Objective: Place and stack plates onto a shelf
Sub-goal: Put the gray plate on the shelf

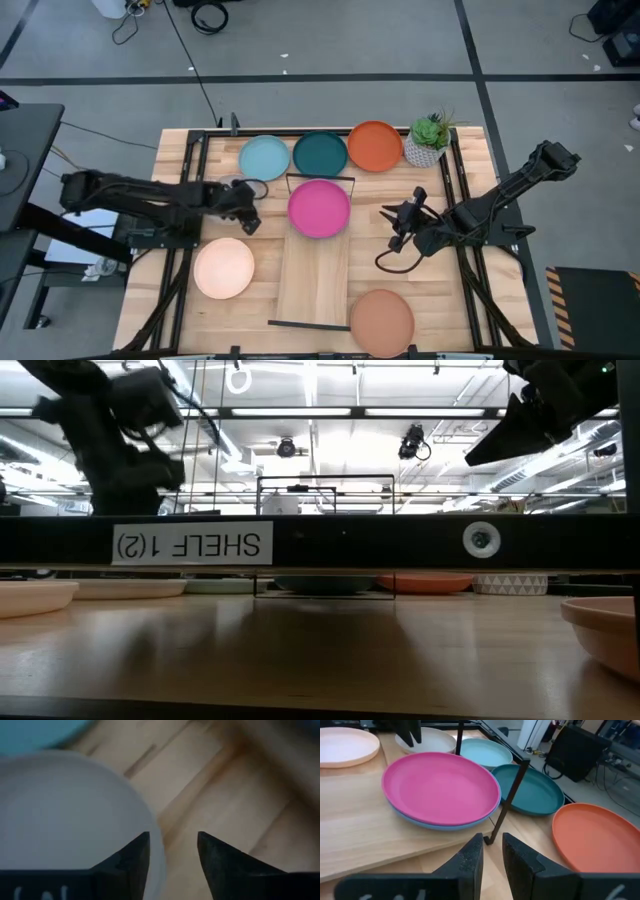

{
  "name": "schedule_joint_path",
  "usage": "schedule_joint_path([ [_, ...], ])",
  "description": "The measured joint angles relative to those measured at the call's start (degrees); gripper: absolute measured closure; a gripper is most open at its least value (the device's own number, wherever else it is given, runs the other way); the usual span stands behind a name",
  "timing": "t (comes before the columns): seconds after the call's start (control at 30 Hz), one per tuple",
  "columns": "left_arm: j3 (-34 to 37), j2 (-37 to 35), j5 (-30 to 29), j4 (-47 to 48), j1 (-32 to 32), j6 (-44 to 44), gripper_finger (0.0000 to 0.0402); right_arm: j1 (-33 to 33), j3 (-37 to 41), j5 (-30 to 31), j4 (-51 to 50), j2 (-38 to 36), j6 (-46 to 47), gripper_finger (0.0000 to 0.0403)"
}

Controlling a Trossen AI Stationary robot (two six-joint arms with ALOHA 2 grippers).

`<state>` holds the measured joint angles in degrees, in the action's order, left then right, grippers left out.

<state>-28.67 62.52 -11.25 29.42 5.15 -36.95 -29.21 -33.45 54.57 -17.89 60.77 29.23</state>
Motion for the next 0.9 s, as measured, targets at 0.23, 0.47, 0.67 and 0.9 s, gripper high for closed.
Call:
schedule_joint_path([
  [0.23,0.0,8.3,6.6,-0.8,3.4,2.1,0.0217,0.0,0.0,0.0,0.0,0.0,-2.3,0.0325],
  [0.47,-1.0,12.5,4.8,-0.2,1.9,4.7,0.0233,0.0,0.0,-0.5,0.0,0.0,-3.9,0.0325],
  [0.67,-4.2,12.7,2.2,1.2,1.1,5.3,0.0318,0.0,0.0,-3.0,0.0,0.0,-4.3,0.0325],
  [0.9,-8.1,12.7,4.4,6.5,1.5,5.7,0.0391,0.0,0.0,-6.1,0.1,0.0,-5.7,0.0325],
])
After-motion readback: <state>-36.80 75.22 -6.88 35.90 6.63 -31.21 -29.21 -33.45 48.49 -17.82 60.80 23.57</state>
